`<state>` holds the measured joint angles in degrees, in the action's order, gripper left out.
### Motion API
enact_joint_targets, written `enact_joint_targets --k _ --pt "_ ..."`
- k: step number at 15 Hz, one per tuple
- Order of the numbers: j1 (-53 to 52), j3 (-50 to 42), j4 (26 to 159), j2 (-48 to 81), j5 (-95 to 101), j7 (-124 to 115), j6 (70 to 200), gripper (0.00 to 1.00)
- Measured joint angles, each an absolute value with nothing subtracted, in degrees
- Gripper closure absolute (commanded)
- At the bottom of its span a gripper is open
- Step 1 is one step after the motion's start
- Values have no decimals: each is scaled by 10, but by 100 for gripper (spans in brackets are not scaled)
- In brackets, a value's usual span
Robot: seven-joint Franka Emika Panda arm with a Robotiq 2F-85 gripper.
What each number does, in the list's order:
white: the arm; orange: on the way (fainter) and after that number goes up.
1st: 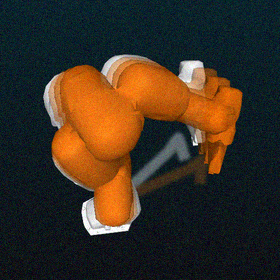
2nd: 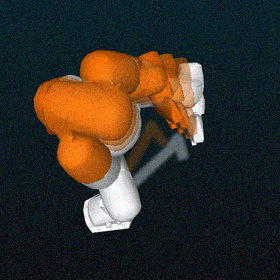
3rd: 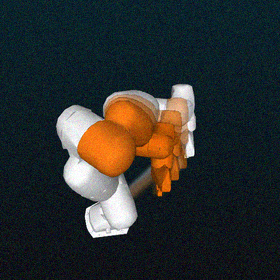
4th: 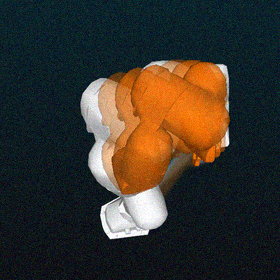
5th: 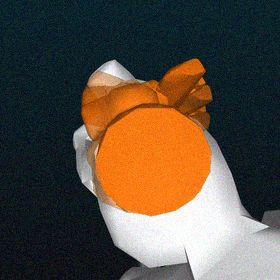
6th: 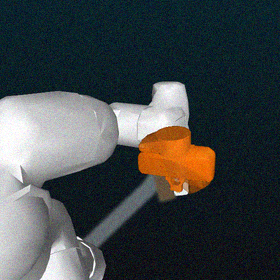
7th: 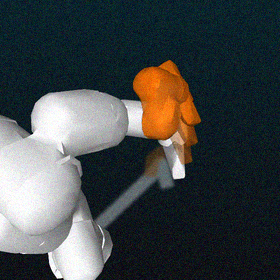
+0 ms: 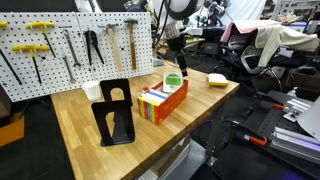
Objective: Take the book closest to you and put it in the box
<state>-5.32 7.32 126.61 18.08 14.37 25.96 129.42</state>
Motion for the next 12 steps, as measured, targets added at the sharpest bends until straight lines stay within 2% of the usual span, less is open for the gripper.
enact_joint_targets --k 6,12 --pt "-33 56 1324 116 139 270 1278 0" --pt "-33 57 1327 114 139 270 1278 0"
